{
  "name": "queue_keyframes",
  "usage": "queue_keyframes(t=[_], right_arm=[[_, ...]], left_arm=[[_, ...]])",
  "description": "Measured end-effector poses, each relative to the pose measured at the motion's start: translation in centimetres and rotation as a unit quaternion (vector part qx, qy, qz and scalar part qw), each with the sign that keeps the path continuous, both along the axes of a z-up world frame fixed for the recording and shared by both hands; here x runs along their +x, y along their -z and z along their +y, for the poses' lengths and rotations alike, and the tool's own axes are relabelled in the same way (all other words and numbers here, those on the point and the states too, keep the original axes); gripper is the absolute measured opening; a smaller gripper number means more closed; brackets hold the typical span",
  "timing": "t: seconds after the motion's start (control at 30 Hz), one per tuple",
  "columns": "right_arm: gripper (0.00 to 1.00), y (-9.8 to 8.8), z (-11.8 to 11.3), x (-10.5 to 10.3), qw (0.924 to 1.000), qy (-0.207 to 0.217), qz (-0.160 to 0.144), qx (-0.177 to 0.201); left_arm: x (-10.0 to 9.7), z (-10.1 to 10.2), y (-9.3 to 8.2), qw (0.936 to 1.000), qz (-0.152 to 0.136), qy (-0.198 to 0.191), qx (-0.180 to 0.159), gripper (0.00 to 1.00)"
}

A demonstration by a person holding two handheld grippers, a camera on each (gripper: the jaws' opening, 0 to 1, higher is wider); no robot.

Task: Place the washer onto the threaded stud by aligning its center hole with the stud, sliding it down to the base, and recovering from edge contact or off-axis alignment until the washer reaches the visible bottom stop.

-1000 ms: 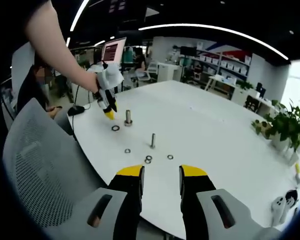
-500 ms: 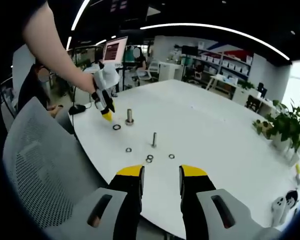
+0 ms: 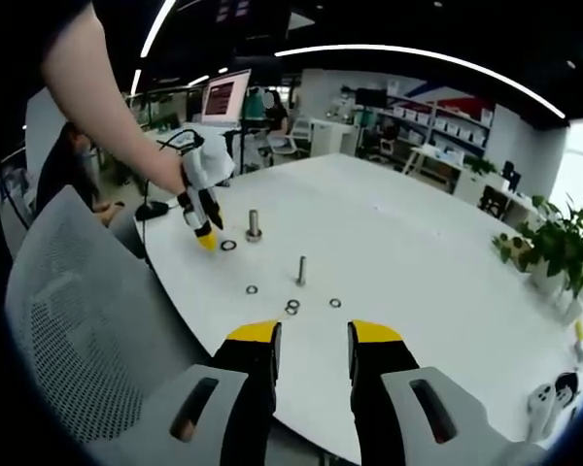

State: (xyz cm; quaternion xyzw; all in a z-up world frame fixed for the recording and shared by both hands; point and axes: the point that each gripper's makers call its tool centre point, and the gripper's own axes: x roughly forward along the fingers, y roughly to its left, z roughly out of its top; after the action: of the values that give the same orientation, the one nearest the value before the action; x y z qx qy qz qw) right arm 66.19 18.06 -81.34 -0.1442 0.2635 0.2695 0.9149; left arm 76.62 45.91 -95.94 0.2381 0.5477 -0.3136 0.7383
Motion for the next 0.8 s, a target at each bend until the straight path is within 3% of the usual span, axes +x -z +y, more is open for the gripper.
queue_keyframes(t=[0.37, 0.57, 0.8], right_arm=[[0.3, -0.1, -0.2, 0.1, 1.0, 0.005, -0.005, 0.001], [0.3, -0.1, -0.2, 0.1, 1.0, 0.005, -0.005, -0.002], [0.3, 0.1, -0.2, 0.1, 1.0, 0.005, -0.001, -0.004]], left_arm=[[0.9, -1.4, 0.6, 0.9999, 0.004, 0.015, 0.004, 0.44], [0.5, -1.4, 1.3, 0.9977, 0.024, 0.051, 0.038, 0.4], [1.2, -1.4, 1.2, 0.9986, 0.029, 0.036, 0.027, 0.33]])
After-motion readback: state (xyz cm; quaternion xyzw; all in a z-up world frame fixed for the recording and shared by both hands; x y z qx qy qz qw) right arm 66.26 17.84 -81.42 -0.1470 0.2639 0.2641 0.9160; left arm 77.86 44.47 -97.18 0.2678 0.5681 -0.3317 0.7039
